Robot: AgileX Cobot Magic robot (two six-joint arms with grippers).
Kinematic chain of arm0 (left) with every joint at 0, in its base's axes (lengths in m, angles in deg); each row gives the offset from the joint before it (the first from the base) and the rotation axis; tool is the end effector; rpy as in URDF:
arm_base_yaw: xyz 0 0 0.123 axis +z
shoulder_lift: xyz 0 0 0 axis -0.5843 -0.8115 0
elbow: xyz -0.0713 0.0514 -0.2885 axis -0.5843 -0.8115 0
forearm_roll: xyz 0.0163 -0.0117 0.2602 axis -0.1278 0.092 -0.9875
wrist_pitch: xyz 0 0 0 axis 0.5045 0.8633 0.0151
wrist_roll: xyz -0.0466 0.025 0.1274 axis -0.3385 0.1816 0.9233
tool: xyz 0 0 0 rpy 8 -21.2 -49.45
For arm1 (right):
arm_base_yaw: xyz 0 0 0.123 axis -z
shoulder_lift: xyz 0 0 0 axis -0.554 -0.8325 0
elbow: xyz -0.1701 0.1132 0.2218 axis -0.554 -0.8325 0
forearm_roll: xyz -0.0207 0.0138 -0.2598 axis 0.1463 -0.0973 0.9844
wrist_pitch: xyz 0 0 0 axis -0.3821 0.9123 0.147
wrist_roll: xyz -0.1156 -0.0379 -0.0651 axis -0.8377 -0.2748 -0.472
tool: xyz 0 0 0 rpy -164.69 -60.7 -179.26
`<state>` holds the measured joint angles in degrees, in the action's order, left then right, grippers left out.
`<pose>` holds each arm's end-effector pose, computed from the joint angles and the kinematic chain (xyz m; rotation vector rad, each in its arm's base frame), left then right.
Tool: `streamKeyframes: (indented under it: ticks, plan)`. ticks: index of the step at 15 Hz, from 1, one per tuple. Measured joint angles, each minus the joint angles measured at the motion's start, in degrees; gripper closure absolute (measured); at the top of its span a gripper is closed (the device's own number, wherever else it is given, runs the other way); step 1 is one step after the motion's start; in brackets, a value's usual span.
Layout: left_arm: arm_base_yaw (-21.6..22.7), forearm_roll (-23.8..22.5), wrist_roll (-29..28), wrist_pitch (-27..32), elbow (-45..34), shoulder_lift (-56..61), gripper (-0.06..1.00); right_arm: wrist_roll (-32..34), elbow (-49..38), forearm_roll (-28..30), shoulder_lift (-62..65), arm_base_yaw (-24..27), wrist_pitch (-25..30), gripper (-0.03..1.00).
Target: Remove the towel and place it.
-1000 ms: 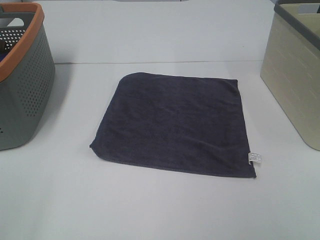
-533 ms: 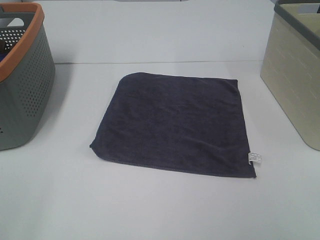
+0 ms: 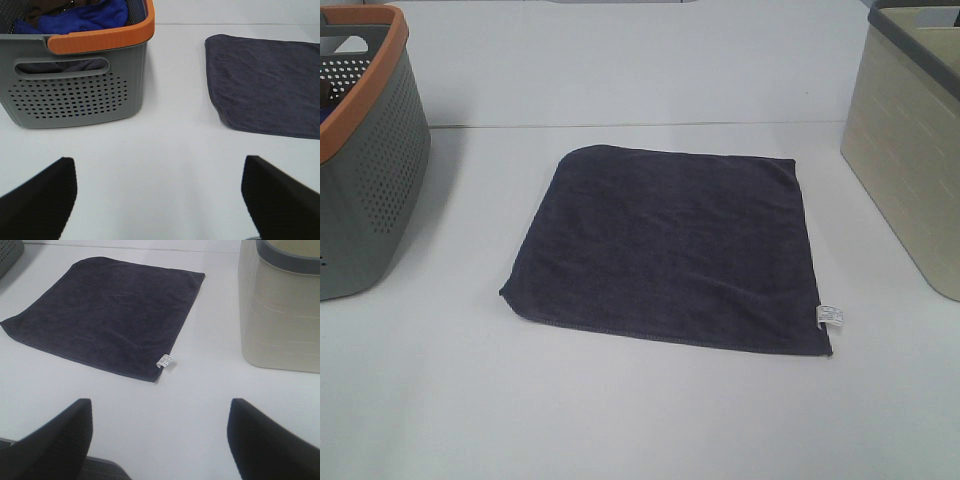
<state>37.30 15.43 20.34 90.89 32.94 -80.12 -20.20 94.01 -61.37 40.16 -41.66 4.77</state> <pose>0.0292 -0.0196 0.2641 0.0286 2.0079 -0.1570 0.0260 0.0134 0.2624 -0.1848 2.0283 0.1597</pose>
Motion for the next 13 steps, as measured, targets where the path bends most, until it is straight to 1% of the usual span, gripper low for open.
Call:
streamKeyframes:
  ticks: [13]
  plan:
    - [0.00, 0.00, 0.00, 0.00, 0.00, 0.00, 0.11, 0.00, 0.00, 0.00, 0.00, 0.00, 0.00, 0.22]
